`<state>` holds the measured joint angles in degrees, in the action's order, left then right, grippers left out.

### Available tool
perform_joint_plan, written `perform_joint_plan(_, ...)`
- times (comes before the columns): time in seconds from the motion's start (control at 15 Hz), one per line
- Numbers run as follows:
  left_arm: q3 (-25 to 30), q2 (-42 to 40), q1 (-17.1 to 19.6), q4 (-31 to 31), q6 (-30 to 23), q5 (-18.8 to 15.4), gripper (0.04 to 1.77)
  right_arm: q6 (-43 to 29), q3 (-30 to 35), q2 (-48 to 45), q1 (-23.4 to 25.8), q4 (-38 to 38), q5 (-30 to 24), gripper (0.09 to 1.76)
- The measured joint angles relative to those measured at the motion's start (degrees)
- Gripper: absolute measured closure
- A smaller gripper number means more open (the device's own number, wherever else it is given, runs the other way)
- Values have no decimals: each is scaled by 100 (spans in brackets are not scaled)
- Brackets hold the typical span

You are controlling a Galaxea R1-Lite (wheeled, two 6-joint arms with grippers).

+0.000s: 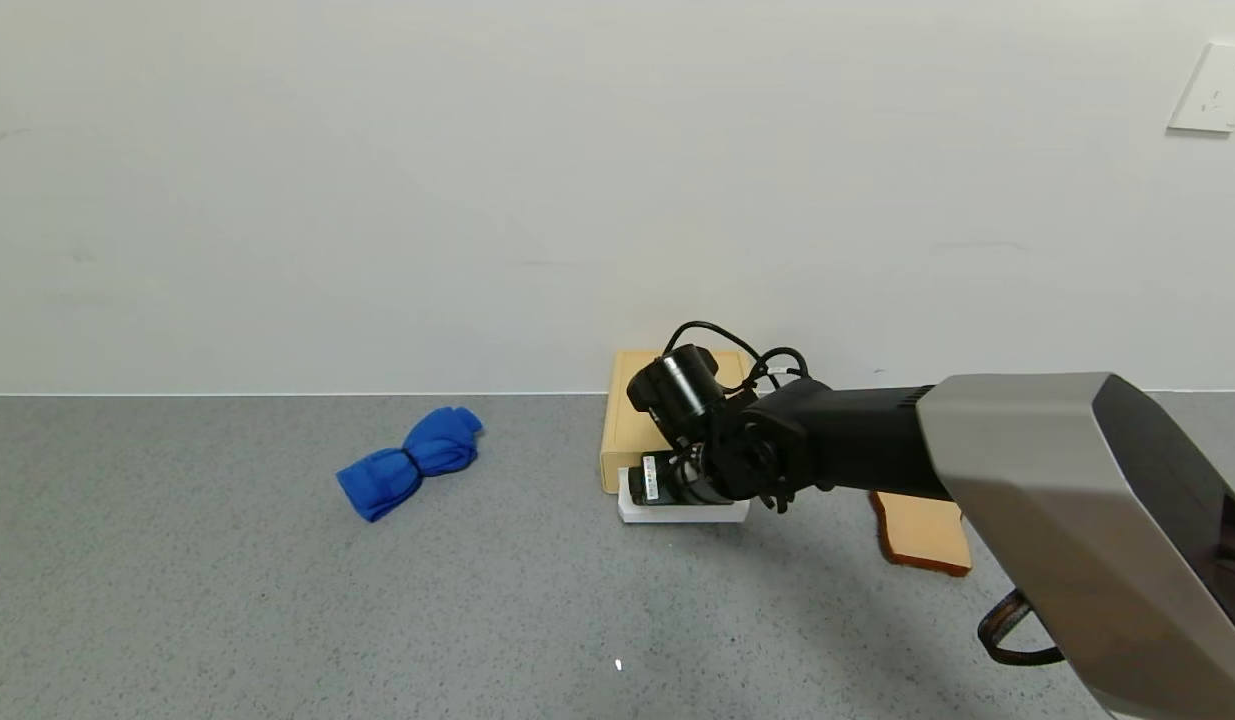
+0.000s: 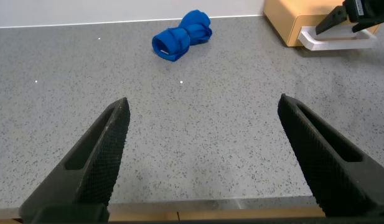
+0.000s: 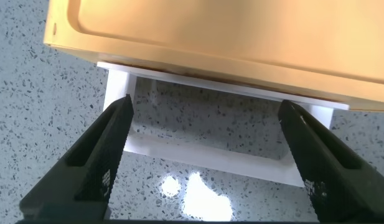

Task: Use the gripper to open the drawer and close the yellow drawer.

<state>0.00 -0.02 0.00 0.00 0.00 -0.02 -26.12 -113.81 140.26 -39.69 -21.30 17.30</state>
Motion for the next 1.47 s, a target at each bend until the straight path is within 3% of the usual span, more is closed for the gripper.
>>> perform_joint_plan(0.47,0,2,0,0,0,2,9,105,0,-672,-79,-343,4,14)
perform_joint_plan(1.0,0,0,0,0,0,2,9,107,193,-2778,-71,-1547,-27,14)
perform_joint_plan(1.2,0,2,0,0,0,2,9,127,505,-3753,-79,-2049,-21,14)
perform_joint_plan(1.47,0,0,0,0,0,2,9,124,1508,-5292,205,-2319,6,14)
